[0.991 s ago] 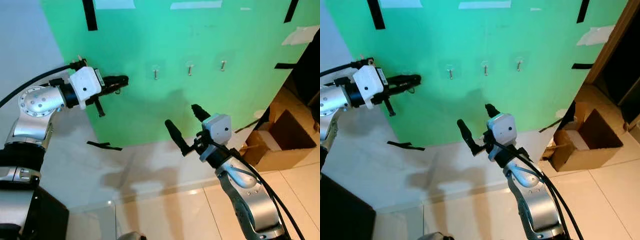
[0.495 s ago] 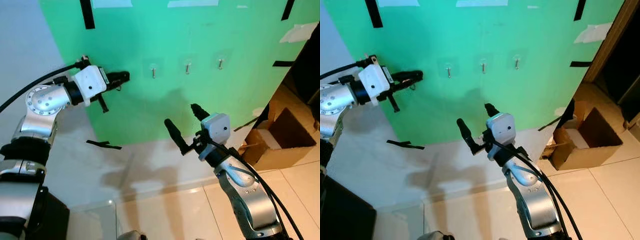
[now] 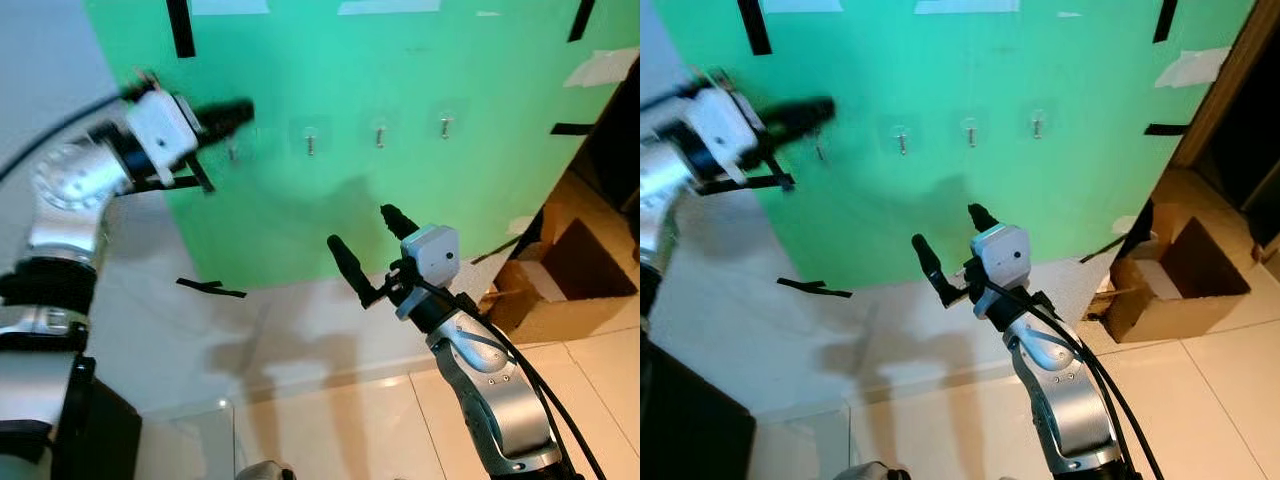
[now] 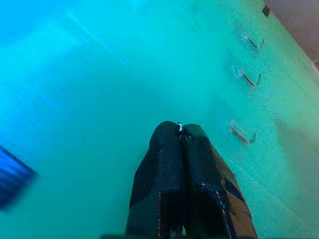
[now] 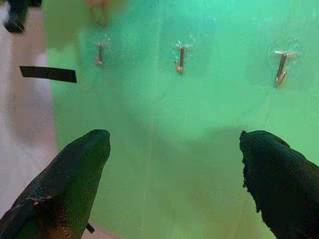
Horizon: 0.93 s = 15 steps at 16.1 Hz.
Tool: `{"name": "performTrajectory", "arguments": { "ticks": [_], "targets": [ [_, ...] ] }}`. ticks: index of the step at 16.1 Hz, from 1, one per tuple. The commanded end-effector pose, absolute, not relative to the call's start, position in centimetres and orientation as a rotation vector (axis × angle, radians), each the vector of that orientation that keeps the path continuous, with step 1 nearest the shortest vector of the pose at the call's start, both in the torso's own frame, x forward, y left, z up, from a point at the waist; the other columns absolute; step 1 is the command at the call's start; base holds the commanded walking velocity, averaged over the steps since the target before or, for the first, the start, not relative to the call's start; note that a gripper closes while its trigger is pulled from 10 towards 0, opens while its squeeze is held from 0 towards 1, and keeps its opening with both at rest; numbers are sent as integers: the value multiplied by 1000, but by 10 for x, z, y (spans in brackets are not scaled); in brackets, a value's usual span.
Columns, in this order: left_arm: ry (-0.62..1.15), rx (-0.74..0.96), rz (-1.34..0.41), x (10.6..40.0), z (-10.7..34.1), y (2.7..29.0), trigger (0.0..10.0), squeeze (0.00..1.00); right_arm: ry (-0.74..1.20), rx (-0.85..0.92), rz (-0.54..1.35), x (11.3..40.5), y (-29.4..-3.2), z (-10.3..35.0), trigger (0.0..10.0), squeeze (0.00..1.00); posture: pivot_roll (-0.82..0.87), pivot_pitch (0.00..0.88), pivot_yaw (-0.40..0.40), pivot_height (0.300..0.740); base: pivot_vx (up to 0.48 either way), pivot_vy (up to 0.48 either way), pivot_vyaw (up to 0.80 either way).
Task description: Hang keys on a hook
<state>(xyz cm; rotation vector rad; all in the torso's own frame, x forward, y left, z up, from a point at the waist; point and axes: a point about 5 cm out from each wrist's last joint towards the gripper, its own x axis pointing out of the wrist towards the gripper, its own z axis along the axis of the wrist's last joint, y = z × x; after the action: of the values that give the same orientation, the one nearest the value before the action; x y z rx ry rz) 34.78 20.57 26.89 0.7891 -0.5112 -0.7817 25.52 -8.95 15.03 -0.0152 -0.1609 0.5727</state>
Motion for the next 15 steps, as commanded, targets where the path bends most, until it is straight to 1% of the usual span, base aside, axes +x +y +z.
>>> {"name": "performTrajectory", "arguments": {
  "ticks": [1, 2, 5, 10, 11, 15],
  "targets": [
    [-520, 838, -789, 344, 268, 206, 10000, 0, -178, -20, 576, 256, -88, 152, 10000, 0, -4, 0, 62, 740, 0, 0, 0],
    [-529, 846, -784, 342, 269, 206, 10000, 0, -179, -20, 575, 256, -88, 152, 10000, 0, -5, 0, 64, 740, 0, 0, 0],
    [-572, 791, -721, 339, 269, 204, 10000, 0, -176, -14, 577, 255, -87, 151, 10000, 0, 6, 0, 54, 740, 0, 0, 0],
    [-554, 761, -700, 342, 250, 194, 10000, 0, -179, -16, 577, 257, -87, 151, 10000, 0, 4, 0, 57, 740, 0, 0, 0],
    [-541, 736, -679, 344, 245, 192, 10000, 0, -179, -16, 576, 257, -87, 151, 10000, 0, 2, 0, 60, 740, 0, 0, 0],
    [-553, 736, -585, 347, 237, 190, 10000, 0, -182, -17, 569, 258, -88, 152, 10000, 0, -4, 0, 64, 740, 0, 0, 0]
  ]
}}
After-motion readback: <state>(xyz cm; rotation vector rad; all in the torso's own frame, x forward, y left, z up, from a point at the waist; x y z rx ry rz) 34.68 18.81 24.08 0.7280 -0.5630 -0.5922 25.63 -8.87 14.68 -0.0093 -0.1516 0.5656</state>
